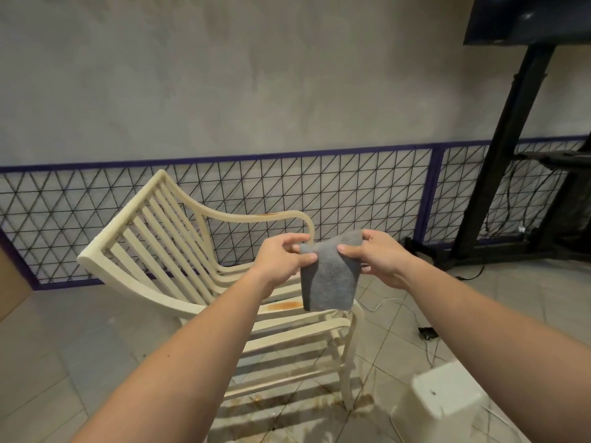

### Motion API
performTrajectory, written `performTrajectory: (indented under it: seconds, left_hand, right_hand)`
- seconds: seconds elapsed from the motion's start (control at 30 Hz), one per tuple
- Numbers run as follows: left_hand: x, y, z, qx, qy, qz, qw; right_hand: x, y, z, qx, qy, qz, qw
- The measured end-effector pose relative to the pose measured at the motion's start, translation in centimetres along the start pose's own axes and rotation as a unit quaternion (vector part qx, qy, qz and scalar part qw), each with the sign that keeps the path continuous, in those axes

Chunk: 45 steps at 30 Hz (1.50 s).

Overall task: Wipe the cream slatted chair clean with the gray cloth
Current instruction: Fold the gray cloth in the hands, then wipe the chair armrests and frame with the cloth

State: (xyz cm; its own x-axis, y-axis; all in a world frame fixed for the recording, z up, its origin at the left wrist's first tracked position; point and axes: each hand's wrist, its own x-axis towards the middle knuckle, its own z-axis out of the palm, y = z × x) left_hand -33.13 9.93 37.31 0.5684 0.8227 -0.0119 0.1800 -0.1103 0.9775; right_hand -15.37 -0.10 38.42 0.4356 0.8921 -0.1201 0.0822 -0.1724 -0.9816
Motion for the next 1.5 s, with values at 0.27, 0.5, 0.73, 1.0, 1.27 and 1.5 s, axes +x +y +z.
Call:
performTrajectory:
  seconds: [0.27, 0.5, 0.73, 1.0, 1.27, 1.5]
  left_hand:
    - [0.8, -1.6, 0.5, 0.04, 0.046, 0.063, 0.996]
    - [2.1, -2.5, 0.3, 0.143, 0.039, 0.101, 0.984]
    - [5.1, -3.7, 2.1, 0.191, 0.041, 0.155, 0.968]
    - [8.1, -6.5, 5.5, 0.206, -0.041, 0.09, 0.974]
    - [8.7, -11.1, 6.8, 0.534, -0.178, 0.022, 0.827]
    - [8.6, -11.9, 7.0, 0.565, -0.153, 0.046, 0.81]
  right_hand:
    - [1.0, 0.5, -0.8, -0.178, -0.044, -0.082, 0.98]
    - [2.7, 0.5, -0.7, -0.433, 0.019, -0.157, 0.887]
    - [3.9, 3.8, -0.7, -0.265, 0.04, -0.19, 0.945]
    - [6.2, 9.1, -4.3, -0.143, 0.072, -0.122, 0.979]
    - [7.2, 14.9, -6.2, -0.08, 0.107, 0.011, 0.991]
    - [8.4, 23.5, -2.8, -0.043, -0.006, 0.135, 0.99]
